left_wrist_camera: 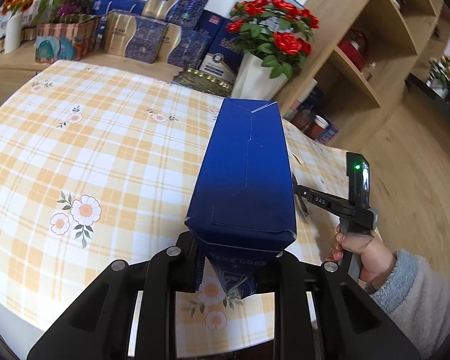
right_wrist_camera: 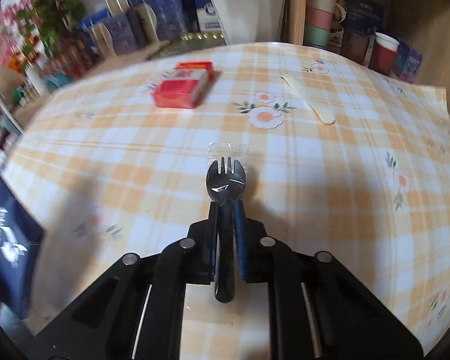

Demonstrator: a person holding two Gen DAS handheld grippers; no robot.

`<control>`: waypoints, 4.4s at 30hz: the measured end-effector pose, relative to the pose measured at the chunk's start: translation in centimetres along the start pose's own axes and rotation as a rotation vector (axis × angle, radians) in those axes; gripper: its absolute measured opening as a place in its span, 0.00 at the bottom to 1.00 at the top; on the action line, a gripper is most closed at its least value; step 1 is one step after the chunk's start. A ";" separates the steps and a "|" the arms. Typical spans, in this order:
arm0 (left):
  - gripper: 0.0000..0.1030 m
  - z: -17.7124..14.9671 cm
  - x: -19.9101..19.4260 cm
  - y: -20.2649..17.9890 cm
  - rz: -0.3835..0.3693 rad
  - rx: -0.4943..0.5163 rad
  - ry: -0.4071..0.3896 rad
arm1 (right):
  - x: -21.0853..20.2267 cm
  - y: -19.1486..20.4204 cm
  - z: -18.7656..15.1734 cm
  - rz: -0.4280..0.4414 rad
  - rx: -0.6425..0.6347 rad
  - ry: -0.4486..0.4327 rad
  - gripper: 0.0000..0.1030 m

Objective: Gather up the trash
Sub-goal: 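Drop the blue box and black fork into the bin with both tools, then grasp the red Double Happiness pack with the left tool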

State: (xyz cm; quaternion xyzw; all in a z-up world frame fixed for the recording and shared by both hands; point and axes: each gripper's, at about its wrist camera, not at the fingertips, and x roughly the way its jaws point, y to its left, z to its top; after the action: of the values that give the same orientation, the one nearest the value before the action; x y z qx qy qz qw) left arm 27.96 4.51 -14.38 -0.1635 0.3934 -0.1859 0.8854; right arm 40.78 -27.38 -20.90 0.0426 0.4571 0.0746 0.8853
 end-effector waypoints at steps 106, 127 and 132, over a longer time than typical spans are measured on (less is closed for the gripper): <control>0.94 -14.9 -7.7 -0.5 0.237 0.381 -0.048 | -13.4 9.1 -29.1 0.201 -0.107 0.139 0.25; 0.94 -14.6 -7.7 -0.1 0.231 0.348 -0.035 | -17.1 5.8 -25.8 0.099 0.014 -0.087 0.94; 0.94 -14.6 -7.3 -0.2 0.239 0.358 -0.023 | -18.5 4.1 -24.3 0.047 0.066 -0.158 0.94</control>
State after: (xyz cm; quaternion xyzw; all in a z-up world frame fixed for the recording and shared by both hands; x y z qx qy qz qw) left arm 12.31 5.61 -18.98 0.0419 0.3606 -0.1445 0.9205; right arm 10.06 -26.36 -19.50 0.0880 0.3869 0.0765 0.9147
